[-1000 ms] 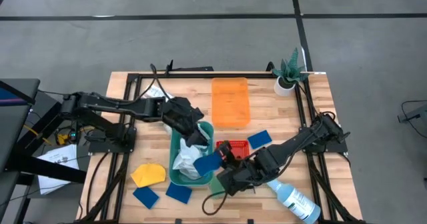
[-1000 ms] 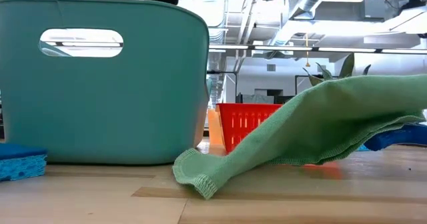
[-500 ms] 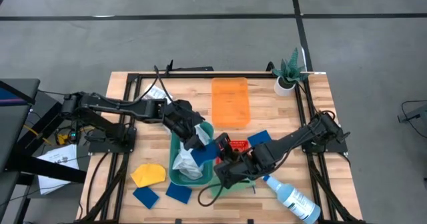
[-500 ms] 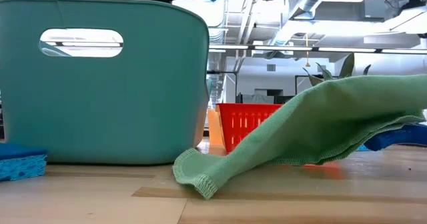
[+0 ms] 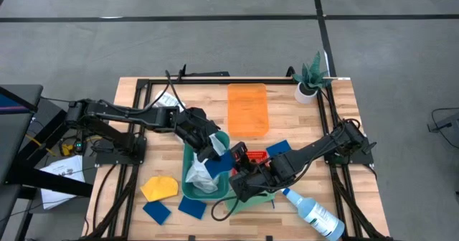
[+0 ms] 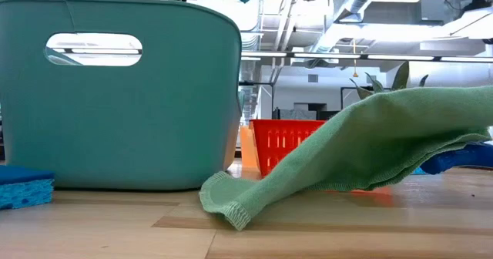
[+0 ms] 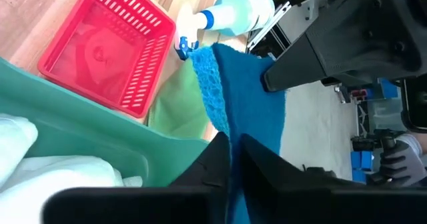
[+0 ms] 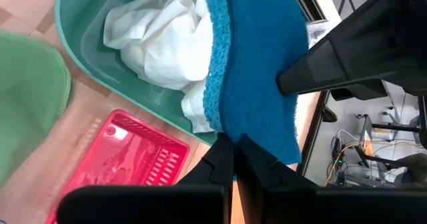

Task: Pick & Place Kitchen Items
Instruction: Put the blue sponge into the red bin

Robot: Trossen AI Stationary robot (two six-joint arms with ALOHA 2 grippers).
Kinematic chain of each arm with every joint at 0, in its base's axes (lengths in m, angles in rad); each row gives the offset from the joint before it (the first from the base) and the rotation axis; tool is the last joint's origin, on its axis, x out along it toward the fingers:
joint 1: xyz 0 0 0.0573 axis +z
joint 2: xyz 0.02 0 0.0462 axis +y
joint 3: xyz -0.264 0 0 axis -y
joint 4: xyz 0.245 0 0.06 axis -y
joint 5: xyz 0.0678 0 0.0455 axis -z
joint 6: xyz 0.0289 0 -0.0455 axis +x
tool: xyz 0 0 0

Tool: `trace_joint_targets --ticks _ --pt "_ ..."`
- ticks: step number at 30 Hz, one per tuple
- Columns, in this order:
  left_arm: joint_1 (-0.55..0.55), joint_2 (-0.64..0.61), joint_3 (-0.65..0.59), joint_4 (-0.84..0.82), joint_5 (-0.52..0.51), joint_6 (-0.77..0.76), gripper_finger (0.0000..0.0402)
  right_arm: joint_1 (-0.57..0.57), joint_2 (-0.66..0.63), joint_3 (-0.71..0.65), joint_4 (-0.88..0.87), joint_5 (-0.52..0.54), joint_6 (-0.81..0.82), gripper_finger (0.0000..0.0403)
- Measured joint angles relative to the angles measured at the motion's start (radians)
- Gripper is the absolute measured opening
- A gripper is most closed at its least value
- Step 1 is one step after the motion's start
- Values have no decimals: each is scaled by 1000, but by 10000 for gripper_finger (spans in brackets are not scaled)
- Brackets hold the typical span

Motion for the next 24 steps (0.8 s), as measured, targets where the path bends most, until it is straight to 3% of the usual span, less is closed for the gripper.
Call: trace_joint_targets --ticks 9,17,24 --pt "-6 0 0 -4 -1 21 5 0 0 0 19 0 162 28" --pt "-7 0 0 -5 -22 56 2 3 -1 0 3 -55 636 77" --pt "1 0 0 -30 -55 90 2 47 -2 0 -189 -55 1058 123"
